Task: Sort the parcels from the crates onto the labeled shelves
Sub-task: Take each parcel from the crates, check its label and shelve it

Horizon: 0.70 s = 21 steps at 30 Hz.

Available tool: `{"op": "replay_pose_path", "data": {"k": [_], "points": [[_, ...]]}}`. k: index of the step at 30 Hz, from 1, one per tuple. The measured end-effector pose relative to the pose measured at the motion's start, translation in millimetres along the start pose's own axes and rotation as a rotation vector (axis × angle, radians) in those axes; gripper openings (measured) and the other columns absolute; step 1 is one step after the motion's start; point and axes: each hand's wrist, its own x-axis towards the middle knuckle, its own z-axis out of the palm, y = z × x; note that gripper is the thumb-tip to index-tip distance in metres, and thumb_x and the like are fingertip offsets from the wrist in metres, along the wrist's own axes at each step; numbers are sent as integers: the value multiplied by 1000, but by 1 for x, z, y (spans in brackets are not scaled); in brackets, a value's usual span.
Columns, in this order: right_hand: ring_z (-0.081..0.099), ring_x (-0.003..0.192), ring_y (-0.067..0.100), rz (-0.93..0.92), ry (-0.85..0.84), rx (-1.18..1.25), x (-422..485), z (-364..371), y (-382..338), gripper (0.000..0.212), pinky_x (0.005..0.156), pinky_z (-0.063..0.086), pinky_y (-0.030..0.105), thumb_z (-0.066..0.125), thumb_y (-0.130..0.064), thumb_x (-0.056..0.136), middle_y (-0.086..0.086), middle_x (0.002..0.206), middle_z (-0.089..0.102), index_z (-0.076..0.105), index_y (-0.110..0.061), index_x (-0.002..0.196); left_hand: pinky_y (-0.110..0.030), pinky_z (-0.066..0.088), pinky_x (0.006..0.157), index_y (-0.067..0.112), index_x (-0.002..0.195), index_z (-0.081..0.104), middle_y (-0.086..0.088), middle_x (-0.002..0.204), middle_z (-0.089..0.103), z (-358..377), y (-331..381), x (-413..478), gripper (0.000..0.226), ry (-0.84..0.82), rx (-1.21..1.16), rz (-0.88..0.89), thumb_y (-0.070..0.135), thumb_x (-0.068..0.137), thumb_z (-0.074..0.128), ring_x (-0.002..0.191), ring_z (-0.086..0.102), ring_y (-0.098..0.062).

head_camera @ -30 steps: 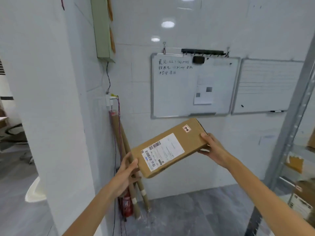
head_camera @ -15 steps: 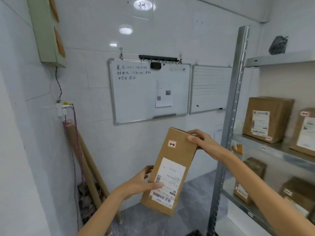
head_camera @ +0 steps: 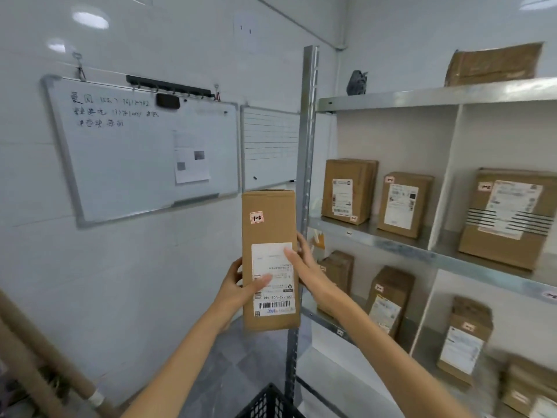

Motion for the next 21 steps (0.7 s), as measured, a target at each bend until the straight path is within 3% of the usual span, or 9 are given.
{"op": "replay_pose_path", "data": {"k": [3,7,10,13,14,18,21], "points": [[61,111,9,-4,81,75,-24,-7,11,77,81,57,26,57,-50,81,-10,131,52,11,-46,143,-31,59,76,24,125,50,0,119,63,17,-1,-3,72,-68,20,-8,47,62,76,96,68,-16],[65,106,13,2,241,120,-59,-18,10,75,73,57,25,64,-48,76,-15,120,58,22,-49,138,-26,57,78,36,99,58,1,113,54,40,0,-16,28,-106,188,67,49,77,67,95,64,-13],[63,110,14,4,354,96,-87,-23,9,79,76,58,28,68,-49,74,-10,126,56,22,-47,139,-18,55,68,34,108,53,4,110,56,53,1,-26,29,-162,205,82,47,83,60,88,63,-8],[59,114,12,7,454,31,-114,-33,7,81,87,56,35,68,-53,74,-11,132,52,20,-49,140,-35,56,85,26,120,53,0,113,64,68,-1,-34,34,-280,153,99,40,89,56,99,65,-18],[59,116,12,10,483,21,-124,-37,6,79,89,56,36,68,-54,75,-13,132,51,20,-51,138,-35,56,85,27,120,54,1,111,65,75,-1,-37,31,-322,130,105,37,90,55,100,65,-17],[59,117,12,10,586,-6,-164,-61,-2,71,92,54,40,66,-46,82,-10,134,51,24,-47,138,-15,54,69,30,118,53,14,103,65,112,2,-51,27,-435,52,119,30,91,56,96,64,-6],[60,114,14,3,704,-68,-195,-85,-9,69,89,56,42,67,-44,82,-4,133,53,30,-36,140,-10,52,67,32,120,53,21,102,64,148,6,-63,31,-492,36,136,33,89,58,96,63,0]]}}
